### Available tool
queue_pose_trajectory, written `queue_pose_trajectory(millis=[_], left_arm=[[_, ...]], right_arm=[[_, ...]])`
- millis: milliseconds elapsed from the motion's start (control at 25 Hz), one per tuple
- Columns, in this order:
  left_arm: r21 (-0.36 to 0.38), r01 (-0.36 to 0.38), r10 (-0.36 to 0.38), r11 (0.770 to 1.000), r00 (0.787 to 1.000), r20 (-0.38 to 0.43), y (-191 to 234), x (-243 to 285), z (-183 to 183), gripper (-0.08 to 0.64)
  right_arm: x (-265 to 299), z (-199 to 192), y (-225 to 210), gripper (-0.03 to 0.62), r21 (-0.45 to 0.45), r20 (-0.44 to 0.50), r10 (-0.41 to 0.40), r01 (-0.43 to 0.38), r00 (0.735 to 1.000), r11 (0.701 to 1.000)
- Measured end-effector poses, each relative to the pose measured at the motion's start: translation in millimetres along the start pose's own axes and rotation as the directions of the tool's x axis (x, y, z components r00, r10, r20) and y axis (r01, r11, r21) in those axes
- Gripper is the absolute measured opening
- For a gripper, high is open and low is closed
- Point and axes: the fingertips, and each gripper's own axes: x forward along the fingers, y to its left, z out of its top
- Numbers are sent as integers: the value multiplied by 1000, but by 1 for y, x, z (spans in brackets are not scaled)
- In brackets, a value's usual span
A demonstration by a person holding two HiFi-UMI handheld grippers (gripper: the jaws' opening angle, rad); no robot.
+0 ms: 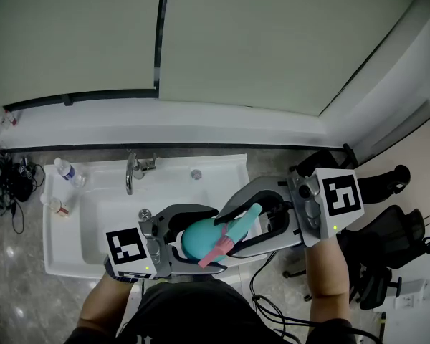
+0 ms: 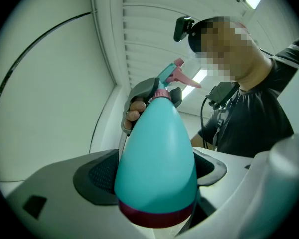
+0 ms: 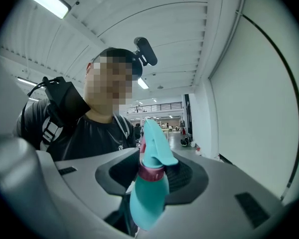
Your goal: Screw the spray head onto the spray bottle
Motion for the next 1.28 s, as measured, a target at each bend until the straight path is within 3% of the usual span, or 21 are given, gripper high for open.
queue_pose_trajectory(millis=[240,400,560,720,840,1000,1280], left_arm=[[38,-90,91,995,996,-14,13,-6,-2,419],[44,-160,160,986,987,-6,25,-16,-7,419],[69,-241,243,968,970,-21,38,-23,-12,419],[97,-347,351,933,936,-34,55,-27,-19,419],[137,-441,451,887,891,-48,69,-30,-24,419],[228,-547,572,806,818,-62,83,-32,-26,419],[370,-678,742,635,668,-50,102,-39,-37,419]], right_arm=[[0,-3,-15,153,20,16,-121,120,993,993],[4,-10,-30,153,20,4,-242,241,970,970],[1,-18,-45,153,21,-20,-371,372,928,928],[-11,-34,-62,153,68,-74,-523,528,849,847],[-19,-44,-76,153,107,-108,-629,638,770,763],[-30,-51,-87,153,130,-143,-735,748,663,650],[-49,-69,-101,153,183,-192,-847,866,496,465]])
